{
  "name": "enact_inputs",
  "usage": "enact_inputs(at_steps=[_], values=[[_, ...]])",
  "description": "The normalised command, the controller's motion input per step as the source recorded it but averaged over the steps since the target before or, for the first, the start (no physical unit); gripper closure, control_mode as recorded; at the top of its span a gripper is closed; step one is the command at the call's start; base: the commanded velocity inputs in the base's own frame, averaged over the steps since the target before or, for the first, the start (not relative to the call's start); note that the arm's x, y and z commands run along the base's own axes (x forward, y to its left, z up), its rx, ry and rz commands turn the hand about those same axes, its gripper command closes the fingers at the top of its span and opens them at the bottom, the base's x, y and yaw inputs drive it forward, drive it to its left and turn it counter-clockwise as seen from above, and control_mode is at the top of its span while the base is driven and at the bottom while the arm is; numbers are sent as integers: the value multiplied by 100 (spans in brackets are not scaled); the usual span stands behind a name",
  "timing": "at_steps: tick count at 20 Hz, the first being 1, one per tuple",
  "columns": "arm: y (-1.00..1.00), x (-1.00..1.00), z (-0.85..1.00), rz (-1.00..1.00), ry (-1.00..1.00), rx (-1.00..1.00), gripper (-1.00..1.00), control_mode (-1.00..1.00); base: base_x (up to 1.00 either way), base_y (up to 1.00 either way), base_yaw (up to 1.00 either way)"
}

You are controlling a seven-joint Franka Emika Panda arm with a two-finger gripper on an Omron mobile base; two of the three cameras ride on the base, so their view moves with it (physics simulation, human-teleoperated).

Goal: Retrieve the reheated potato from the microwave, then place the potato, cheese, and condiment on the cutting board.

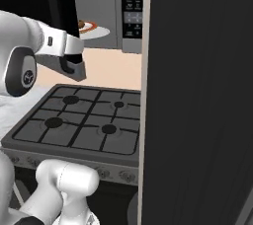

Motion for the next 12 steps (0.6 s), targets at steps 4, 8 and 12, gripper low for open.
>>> enact_inputs(at_steps=[4, 8, 12], values=[[43, -57, 19, -13, 0, -4, 100, -100, 0, 0, 0], [46, -55, 18, -14, 0, -1, 100, -100, 0, 0, 0], [51, -51, 15, -11, 0, 0, 100, -100, 0, 0, 0]])
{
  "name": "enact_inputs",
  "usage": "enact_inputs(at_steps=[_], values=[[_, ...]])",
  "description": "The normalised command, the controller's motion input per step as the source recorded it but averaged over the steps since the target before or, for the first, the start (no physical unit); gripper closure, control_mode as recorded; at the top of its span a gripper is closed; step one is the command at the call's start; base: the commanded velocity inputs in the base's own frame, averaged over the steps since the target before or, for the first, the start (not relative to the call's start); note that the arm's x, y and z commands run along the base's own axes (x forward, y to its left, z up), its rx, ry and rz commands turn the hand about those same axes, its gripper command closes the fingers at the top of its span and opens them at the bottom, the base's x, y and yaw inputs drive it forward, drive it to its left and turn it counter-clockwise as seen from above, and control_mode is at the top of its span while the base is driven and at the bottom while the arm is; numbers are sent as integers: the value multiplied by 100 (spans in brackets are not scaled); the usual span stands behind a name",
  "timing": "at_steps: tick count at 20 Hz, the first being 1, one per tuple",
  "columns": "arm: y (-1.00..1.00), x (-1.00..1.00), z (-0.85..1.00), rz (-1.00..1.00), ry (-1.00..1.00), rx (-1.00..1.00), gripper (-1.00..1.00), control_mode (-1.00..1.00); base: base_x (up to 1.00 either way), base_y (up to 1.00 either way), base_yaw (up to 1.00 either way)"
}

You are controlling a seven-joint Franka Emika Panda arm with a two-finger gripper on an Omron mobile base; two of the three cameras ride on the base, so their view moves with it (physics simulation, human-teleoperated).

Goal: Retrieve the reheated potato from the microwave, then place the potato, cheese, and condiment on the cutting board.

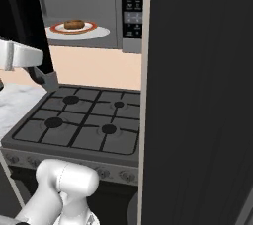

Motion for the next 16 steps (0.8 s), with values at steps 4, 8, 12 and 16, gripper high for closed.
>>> enact_inputs(at_steps=[4, 8, 12, 16], values=[[56, -48, 12, -3, 0, 0, 100, -100, 0, 0, 0], [52, -34, 8, 0, 0, 0, 100, -100, 0, 0, 0], [48, -23, 5, 0, 1, 1, -100, -100, 0, 0, 0], [6, -23, -7, 0, 7, 3, -100, -100, 0, 0, 0]])
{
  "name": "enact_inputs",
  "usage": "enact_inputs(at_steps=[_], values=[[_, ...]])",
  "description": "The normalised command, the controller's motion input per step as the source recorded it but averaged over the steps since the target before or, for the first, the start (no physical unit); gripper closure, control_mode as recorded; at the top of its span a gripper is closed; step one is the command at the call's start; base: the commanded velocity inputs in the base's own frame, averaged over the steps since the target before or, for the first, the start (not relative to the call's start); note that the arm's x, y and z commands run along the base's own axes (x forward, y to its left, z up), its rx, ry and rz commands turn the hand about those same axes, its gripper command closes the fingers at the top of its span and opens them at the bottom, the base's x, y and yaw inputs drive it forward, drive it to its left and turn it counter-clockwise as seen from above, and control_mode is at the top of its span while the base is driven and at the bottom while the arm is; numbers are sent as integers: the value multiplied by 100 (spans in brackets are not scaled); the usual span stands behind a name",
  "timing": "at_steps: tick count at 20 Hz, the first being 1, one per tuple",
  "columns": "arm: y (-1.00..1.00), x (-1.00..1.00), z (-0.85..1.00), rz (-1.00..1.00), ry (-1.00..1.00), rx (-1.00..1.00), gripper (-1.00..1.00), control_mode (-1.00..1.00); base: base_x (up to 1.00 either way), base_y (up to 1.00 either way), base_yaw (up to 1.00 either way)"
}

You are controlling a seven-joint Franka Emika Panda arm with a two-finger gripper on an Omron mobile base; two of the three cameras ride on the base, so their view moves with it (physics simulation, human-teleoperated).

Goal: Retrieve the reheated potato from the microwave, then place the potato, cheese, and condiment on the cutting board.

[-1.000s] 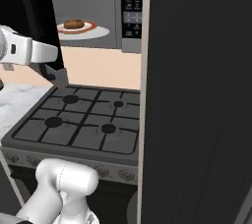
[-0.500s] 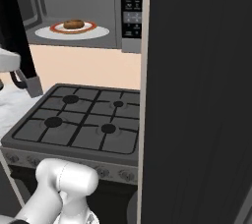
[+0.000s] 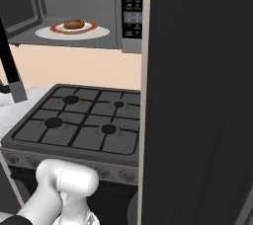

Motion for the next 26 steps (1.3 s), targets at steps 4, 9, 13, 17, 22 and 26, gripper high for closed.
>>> enact_inputs(at_steps=[4, 9, 13, 17, 22, 26], values=[[-1, -42, -1, 6, 0, 19, -100, -100, 0, 0, 0], [-4, -45, 0, 12, 0, 19, -100, -100, 0, 0, 0], [-41, -20, 3, 10, 0, 26, -100, -100, 0, 0, 0], [-56, 16, 0, 0, 0, 21, -100, -100, 0, 0, 0], [-49, 20, -1, 0, -3, 13, -100, -100, 0, 0, 0], [-38, 7, 0, 5, -10, 18, -100, -100, 0, 0, 0]])
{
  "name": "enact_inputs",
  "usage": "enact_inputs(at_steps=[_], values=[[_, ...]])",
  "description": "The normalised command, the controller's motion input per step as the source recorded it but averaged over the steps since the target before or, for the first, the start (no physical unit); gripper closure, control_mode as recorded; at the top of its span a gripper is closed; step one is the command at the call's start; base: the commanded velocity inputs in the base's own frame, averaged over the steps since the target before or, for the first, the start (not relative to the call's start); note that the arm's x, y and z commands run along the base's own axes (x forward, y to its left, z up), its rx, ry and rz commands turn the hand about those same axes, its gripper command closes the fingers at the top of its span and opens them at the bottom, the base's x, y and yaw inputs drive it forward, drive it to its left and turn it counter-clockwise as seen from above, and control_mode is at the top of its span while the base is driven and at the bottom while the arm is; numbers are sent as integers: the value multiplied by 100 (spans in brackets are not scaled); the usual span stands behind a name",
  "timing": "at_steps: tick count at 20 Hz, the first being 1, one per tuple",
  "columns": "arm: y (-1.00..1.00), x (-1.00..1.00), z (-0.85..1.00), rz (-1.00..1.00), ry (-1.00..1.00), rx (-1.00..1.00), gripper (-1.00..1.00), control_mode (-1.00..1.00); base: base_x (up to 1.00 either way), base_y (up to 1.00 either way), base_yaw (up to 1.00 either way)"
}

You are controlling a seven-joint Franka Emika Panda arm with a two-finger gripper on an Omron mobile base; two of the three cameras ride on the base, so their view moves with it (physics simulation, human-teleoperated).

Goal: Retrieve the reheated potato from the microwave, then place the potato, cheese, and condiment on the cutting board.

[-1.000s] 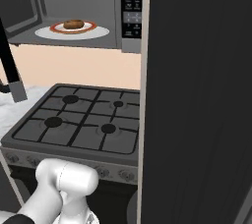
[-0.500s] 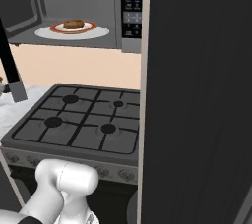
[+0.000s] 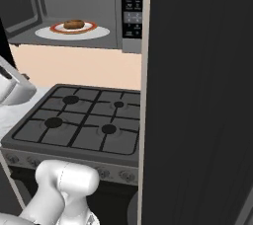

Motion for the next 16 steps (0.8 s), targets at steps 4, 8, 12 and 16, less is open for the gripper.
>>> enact_inputs(at_steps=[4, 8, 12, 16], values=[[-40, 13, 0, 3, -9, 18, -100, -100, 0, 0, 0], [-36, 31, 0, 0, 0, 17, -100, -100, 0, 0, 0], [-23, 43, -1, 0, 1, 16, -100, -100, 0, 0, 0], [-10, 57, -1, 0, 17, 23, -100, -100, 0, 0, 0]])
